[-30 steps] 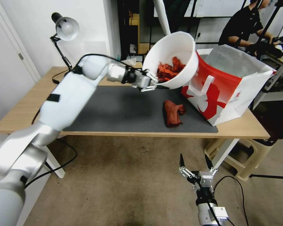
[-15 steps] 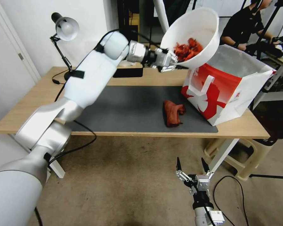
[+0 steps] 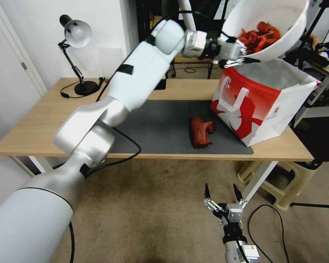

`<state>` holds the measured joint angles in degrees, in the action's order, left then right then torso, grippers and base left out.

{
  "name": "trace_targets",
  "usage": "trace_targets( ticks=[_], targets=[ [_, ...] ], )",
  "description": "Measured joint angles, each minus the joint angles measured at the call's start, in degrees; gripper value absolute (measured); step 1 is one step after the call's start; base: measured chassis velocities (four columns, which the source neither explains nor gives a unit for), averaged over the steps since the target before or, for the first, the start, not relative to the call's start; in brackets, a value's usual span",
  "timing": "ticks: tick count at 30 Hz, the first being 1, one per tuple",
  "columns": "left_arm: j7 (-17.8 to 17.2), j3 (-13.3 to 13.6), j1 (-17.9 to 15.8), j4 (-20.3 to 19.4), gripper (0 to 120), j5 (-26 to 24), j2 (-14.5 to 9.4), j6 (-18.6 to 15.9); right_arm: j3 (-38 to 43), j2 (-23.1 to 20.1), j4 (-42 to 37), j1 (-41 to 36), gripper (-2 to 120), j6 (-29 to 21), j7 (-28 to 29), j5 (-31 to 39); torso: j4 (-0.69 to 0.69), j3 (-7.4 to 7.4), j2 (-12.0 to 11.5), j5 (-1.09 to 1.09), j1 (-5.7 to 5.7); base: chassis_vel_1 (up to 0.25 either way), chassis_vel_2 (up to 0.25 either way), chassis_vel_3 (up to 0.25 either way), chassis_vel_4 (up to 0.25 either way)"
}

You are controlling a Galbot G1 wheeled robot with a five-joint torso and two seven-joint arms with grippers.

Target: Sweep shrimp from table into container with towel, then put container into takeout bag.

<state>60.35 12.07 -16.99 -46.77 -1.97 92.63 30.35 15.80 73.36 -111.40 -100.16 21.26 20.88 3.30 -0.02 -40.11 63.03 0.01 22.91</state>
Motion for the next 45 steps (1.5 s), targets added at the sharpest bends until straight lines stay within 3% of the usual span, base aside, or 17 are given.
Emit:
trace_targets(
  ticks=[3,20,28,45],
  targets=[
    [-0.5,0.5,-0.2,1.5,0,0.6,-0.1,0.6,0.0,0.2,0.3,0.0,100,0.2,-0.1,0.0,0.05,0.0,0.0,-0.03,0.0,0.0,0.0,0.0,0.0],
    [-1.9,2.6,-1.2,4.5,0,0.5,-0.4,1.4,0.2,0.1,1.4,0.6,100,0.4,-0.6,0.8,0.02,0.0,0.0,-0.01,0.0,0.0,0.0,0.0,0.0],
    [-3.3,7.0,-0.6,3.2,0,-1.2,-0.4,1.3,0.1,0.1,1.8,0.7,100,0.6,-0.8,1.1,0.02,0.0,0.0,-0.01,0.0,0.0,0.0,0.0,0.0],
    [-4.5,12.1,-0.1,1.2,0,-3.3,-0.5,-0.5,-0.1,-0.2,2.5,1.5,100,0.7,-0.9,1.6,0.02,0.0,0.0,-0.01,0.0,0.0,0.0,0.0,0.0]
  ],
)
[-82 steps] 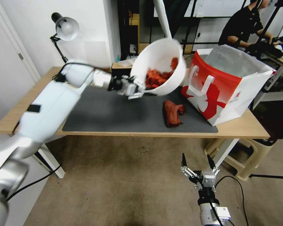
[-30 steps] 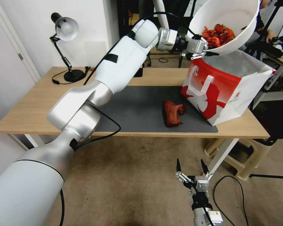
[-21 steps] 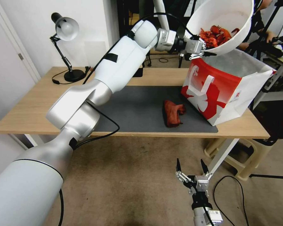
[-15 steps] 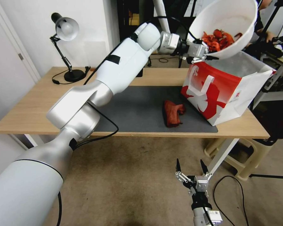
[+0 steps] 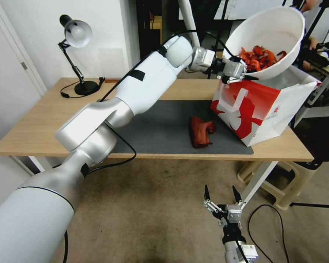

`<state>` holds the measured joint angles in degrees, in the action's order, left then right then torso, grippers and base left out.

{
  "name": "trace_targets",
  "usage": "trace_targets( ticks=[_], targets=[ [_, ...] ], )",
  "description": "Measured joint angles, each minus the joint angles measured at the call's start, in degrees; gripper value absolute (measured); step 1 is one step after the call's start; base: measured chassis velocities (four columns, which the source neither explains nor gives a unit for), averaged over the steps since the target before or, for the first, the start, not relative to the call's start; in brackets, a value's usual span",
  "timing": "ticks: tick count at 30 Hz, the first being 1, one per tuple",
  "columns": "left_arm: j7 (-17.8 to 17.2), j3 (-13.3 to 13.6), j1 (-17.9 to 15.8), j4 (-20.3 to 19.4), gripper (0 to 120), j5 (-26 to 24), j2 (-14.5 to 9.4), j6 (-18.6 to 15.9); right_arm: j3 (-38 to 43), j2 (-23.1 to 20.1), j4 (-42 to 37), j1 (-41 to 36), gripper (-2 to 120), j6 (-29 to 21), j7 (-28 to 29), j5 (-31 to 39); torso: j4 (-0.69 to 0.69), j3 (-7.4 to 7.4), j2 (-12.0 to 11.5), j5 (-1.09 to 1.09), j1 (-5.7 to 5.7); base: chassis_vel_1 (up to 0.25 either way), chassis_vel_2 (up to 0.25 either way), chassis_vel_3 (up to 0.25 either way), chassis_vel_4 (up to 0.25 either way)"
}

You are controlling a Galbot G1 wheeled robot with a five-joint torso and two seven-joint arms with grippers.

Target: Sweep shrimp from table into container with towel, then put container into takeout bag.

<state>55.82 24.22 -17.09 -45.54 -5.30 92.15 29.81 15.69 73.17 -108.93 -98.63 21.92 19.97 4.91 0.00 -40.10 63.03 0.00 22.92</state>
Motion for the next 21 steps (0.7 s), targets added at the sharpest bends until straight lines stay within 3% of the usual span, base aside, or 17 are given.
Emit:
trace_targets(
  ticks=[10,17,19,21],
  targets=[
    [-0.3,0.4,-0.3,0.0,2,1.5,0.0,-0.7,0.1,0.0,0.4,0.0,100,0.3,-0.1,0.2,0.0,0.0,0.0,0.0,0.0,0.0,0.0,0.0,0.0],
    [-1.5,0.6,-0.3,-0.1,32,2.4,0.0,-1.0,0.1,0.2,0.7,0.2,100,0.4,-0.1,0.3,0.01,0.0,0.0,0.0,0.0,0.0,0.0,0.0,0.0],
    [-1.6,0.6,-0.3,-0.1,35,2.4,0.0,-1.0,0.1,0.2,0.8,0.2,100,0.4,-0.2,0.3,0.0,0.0,0.0,0.0,0.0,0.0,0.0,0.0,0.0],
    [-2.1,0.6,-0.3,-0.1,47,2.4,0.0,-1.0,0.2,0.2,0.9,0.2,100,0.5,-0.2,0.3,0.0,0.0,0.0,0.0,0.0,0.0,0.0,0.0,0.0]
  ],
)
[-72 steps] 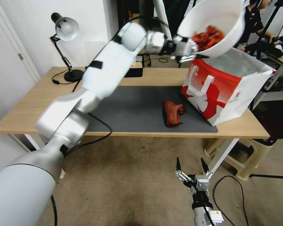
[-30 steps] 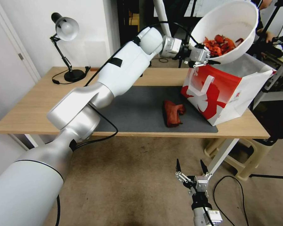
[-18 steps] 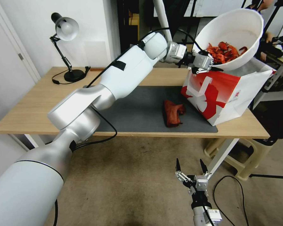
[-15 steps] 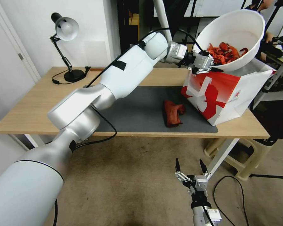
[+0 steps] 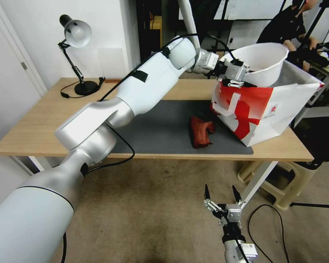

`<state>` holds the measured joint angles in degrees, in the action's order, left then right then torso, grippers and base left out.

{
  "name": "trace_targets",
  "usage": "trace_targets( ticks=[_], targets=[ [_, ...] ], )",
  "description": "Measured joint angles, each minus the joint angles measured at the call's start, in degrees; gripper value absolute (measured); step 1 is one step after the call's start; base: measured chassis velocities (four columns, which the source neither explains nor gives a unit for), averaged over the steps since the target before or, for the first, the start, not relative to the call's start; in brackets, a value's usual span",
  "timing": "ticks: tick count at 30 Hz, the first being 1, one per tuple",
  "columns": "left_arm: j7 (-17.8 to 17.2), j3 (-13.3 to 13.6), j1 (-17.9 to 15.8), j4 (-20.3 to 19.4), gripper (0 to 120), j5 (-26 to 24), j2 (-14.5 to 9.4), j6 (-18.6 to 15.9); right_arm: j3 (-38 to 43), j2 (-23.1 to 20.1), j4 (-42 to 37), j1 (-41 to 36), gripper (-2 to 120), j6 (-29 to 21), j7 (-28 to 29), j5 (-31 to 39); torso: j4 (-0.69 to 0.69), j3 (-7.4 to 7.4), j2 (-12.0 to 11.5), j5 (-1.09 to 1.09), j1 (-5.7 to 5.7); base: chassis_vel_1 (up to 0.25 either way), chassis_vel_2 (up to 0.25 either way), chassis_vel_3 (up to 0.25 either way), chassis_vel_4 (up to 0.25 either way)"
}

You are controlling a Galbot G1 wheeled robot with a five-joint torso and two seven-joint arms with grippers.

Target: Sweep shrimp from table into container with towel, then put container into takeout bag.

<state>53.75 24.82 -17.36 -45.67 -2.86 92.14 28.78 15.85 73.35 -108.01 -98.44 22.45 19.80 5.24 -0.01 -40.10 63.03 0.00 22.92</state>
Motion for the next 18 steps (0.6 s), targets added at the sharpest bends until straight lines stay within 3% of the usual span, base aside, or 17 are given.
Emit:
trace_targets(
  ticks=[15,16,17,18],
  targets=[
    [-0.6,-1.4,0.0,-0.1,98,-1.4,0.0,-1.6,-0.1,0.2,0.1,0.1,100,0.0,-0.1,0.2,0.01,0.0,0.0,0.0,0.0,0.0,0.0,0.0,0.0],
    [-4.8,-1.1,0.4,-0.9,100,-4.2,0.0,-4.1,-0.1,0.2,0.1,0.1,100,0.0,-0.2,0.2,0.02,0.0,0.0,0.0,0.0,0.0,0.0,0.0,0.0],
    [-4.8,-1.1,0.4,-0.9,100,-4.2,0.0,-4.1,-0.1,0.2,0.1,0.1,100,0.0,-0.2,0.2,0.02,0.0,0.0,0.0,0.0,0.0,0.0,0.0,0.0],
    [-8.4,-0.4,0.6,-1.3,100,-5.9,0.0,-5.6,-0.1,0.2,0.1,0.1,100,0.0,-0.2,0.2,0.01,0.0,0.0,0.0,0.0,0.0,0.0,0.0,0.0]
  ],
)
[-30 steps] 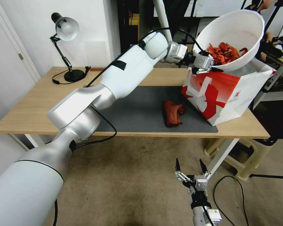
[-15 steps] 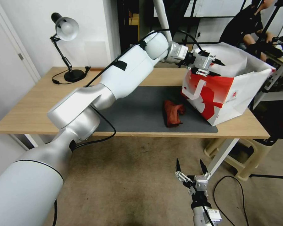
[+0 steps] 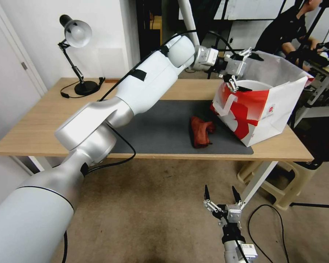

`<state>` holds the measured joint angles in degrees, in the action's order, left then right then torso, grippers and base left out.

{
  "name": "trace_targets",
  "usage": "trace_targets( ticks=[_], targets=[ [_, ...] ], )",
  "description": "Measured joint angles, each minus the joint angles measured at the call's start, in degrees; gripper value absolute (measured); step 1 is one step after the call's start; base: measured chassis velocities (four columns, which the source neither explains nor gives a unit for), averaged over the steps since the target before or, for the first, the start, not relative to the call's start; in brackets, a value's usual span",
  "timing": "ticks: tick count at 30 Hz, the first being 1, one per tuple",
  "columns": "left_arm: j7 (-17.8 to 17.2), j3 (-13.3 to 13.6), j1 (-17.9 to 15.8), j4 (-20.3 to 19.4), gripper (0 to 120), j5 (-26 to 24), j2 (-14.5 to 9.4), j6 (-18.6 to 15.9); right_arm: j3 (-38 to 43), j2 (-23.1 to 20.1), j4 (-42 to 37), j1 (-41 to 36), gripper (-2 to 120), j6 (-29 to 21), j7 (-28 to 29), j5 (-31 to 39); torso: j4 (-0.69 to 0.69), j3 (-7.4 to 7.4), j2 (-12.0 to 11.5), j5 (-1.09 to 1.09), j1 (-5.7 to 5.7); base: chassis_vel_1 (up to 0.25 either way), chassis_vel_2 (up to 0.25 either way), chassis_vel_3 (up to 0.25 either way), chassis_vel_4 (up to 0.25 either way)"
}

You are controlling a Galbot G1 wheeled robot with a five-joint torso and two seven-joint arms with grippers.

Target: Sweep shrimp from table into container with towel, then put container into takeout bag.

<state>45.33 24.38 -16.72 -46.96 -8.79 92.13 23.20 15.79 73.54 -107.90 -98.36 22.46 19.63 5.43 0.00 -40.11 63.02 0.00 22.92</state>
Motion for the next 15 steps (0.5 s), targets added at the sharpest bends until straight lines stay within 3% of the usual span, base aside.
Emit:
trace_targets(
  ticks=[1,2,5,6,8,9,10,12,13,15],
  targets=[
    [-5.1,0.9,0.4,-0.8,100,-2.9,0.0,-2.7,0.0,0.0,0.0,0.0,100,0.0,0.0,0.0,0.0,0.0,0.0,0.0,0.0,0.0,0.0,0.0,0.0],
    [-5.1,0.9,0.4,-0.8,100,-2.9,0.0,-2.7,0.0,0.0,0.0,0.0,100,0.0,0.0,0.0,0.0,0.0,0.0,0.0,0.0,0.0,0.0,0.0,0.0],
    [-15.8,2.8,2.0,-4.1,100,-8.6,0.0,-9.9,-0.1,0.1,0.0,0.0,100,0.0,0.0,0.0,0.01,0.0,0.0,0.0,0.0,0.0,0.0,0.0,0.0],
    [-15.8,2.8,2.0,-4.1,100,-8.6,0.0,-9.9,-0.1,0.1,0.0,0.0,100,0.0,0.0,0.0,0.01,0.0,0.0,0.0,0.0,0.0,0.0,0.0,0.0],
    [-22.3,4.0,3.7,-8.1,100,-13.8,0.0,-15.3,-0.1,0.0,-0.3,-0.2,100,0.0,0.0,0.0,0.01,0.0,0.0,0.0,0.0,0.0,0.0,0.0,0.0],
    [-24.9,4.4,4.6,-10.5,100,-15.7,-0.4,-18.1,-0.1,0.0,-0.4,-0.2,100,0.0,0.0,-0.1,-0.05,0.0,0.0,0.01,0.0,0.0,0.0,0.0,0.0],
    [-24.9,4.4,4.6,-10.5,100,-15.7,-0.4,-18.1,-0.1,0.0,-0.4,-0.2,100,0.0,0.0,-0.1,-0.05,0.0,0.0,0.01,0.0,0.0,0.0,0.0,0.0],
    [-33.3,4.9,7.1,-16.6,100,-20.0,-3.3,-25.1,0.0,-0.1,-0.5,-0.5,100,0.0,0.0,-0.2,-0.04,0.01,0.0,0.02,-0.01,0.0,0.0,0.0,0.0],
    [-33.3,4.9,7.1,-16.6,100,-20.0,-3.3,-25.1,0.0,-0.1,-0.5,-0.5,100,0.0,0.0,-0.2,-0.04,0.01,0.0,0.02,-0.01,0.0,0.0,0.0,0.0],
    [-40.8,4.9,9.5,-21.7,100,-23.8,-6.3,-31.2,0.1,-0.2,-0.6,-0.7,100,0.0,0.0,-0.2,0.02,0.0,0.0,-0.02,0.0,0.0,0.0,0.0,0.0]
  ],
)
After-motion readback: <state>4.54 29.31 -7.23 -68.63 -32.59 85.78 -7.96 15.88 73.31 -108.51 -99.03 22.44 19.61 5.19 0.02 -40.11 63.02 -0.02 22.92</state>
